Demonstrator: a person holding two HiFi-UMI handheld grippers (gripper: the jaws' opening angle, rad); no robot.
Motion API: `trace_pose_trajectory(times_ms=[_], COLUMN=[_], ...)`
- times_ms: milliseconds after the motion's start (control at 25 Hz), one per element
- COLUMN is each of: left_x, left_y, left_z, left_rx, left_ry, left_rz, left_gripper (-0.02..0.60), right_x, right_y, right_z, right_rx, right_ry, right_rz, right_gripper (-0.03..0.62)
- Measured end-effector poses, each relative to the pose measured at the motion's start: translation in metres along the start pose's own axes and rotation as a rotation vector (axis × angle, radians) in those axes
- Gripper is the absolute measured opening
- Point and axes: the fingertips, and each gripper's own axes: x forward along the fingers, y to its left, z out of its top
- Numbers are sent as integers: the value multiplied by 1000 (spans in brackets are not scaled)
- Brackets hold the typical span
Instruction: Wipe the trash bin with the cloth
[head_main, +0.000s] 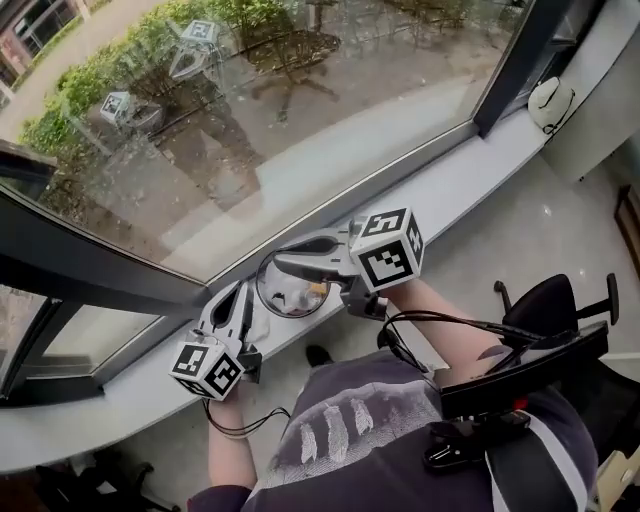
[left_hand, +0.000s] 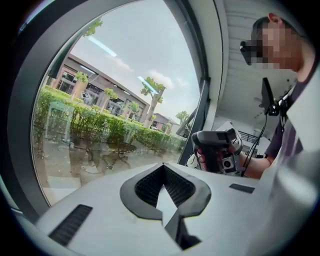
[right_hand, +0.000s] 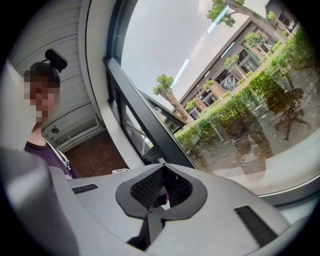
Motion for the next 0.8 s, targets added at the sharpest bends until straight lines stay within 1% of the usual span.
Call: trace_pose_trajectory(times_ms=[80,160,200,320,480,560,640,800], left_x=[6,18,25,44,57,56,50,33], left_y=[-17,-43,-59,-104,-151,-165,-173,-174], left_z=[1,4,6,5,-14,-18,-19,-22], left_rx=[-40,-105,-119,-102,-81,-69,-61,-95], left_ry=[-14,-40,-54,-68,-14,9,20,15], left_rz=[-20,-39,-36,-6,34,53,57,62], left_gripper=[-3,-3,-3,-3,-3,-3,-3,-3], right_x=[-12,-38,-53,-95,-136,-145,-146,-142], right_y=[1,1,1,0,-6,-7,-3,12], right_z=[-6,-11,-13,-16,-29,-35,-42,-57], right_rx=[4,14,18,22,79,103,114,123], right_ry=[6,8,8,12,-5,-8,-4,2], right_rz=[9,23,35,75,125,141,153,149], right_gripper=[2,2,2,2,2,2,2,2])
